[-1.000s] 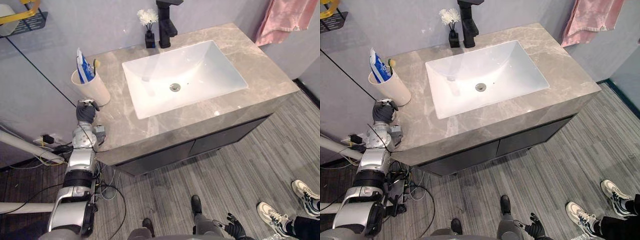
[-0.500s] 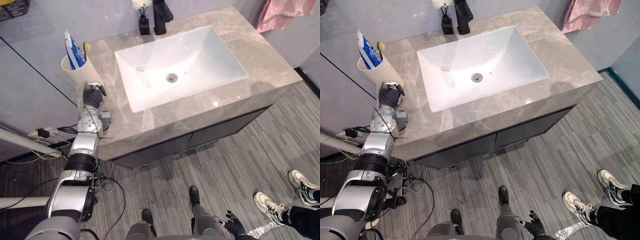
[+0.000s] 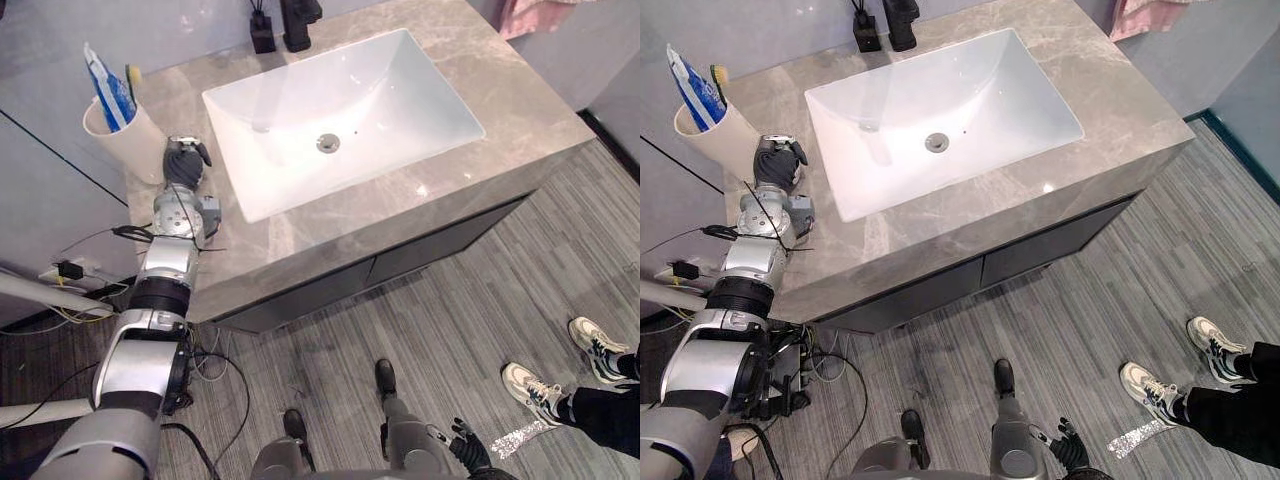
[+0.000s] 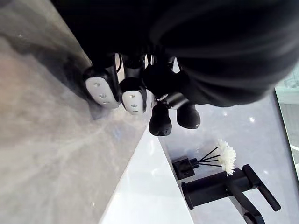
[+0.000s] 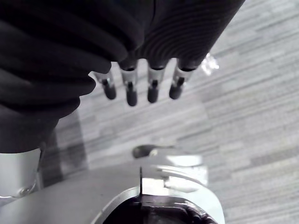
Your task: Organize washtable
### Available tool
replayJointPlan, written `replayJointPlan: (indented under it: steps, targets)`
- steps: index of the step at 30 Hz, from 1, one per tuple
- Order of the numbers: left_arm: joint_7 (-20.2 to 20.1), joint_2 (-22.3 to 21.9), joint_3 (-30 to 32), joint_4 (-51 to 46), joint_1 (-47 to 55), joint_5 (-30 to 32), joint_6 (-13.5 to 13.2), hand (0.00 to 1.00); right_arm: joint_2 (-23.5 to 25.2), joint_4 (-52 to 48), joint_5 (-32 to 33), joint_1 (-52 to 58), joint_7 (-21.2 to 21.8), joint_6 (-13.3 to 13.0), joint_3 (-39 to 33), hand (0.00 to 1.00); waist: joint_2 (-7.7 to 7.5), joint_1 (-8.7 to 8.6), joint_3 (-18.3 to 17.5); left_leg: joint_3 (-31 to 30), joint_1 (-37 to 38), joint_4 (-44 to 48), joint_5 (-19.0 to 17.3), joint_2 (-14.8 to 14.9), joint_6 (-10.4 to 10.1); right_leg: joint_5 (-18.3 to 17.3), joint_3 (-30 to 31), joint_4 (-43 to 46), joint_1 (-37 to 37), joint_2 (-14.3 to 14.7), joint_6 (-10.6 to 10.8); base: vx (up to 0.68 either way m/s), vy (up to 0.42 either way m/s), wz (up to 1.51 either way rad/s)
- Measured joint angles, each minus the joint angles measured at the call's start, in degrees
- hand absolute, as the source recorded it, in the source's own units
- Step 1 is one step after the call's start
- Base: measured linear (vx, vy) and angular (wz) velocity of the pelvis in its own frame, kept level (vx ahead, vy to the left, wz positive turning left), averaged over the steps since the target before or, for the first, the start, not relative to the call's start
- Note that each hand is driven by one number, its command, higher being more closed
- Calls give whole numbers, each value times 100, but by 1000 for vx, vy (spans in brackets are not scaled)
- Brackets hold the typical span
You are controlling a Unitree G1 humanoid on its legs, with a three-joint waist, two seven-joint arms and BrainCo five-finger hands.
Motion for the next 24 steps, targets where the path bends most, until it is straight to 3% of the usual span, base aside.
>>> replayJointPlan:
  steps: [4,9,13,14,24]
  targets:
    - [-17,4,83,-415,312,-11,-6,100,-12,-1,98,0,1,-1,6,0,21,9,41,-10,4,1,0,4,0,0,-10,0,16,0,0,-18,-37,1]
    - [-198,78,97,-1266,1189,-594,-150,100,-62,5,100,0,-17,38,7,0,69,167,68,-115,24,34,0,13,0,-2,-151,0,108,-5,-2,-6,-7,9]
    - [-299,459,96,-1739,1889,-1018,-239,100,-112,-70,99,7,-19,107,108,0,68,204,68,-155,16,57,-1,25,-2,-6,-185,-3,130,-4,-7,-44,-34,6]
    - [-486,623,115,-1908,2145,-1220,-300,100,-121,-112,99,60,-17,105,115,0,68,256,68,-171,-11,58,-3,36,-7,-9,-204,-20,112,1,-9,-53,-57,5]
    - [-514,829,52,-1483,1783,-1445,-321,100,-135,-106,103,69,-16,89,146,0,67,260,66,-183,-49,59,0,54,-6,-7,-217,0,81,23,-8,-4,-6,0]
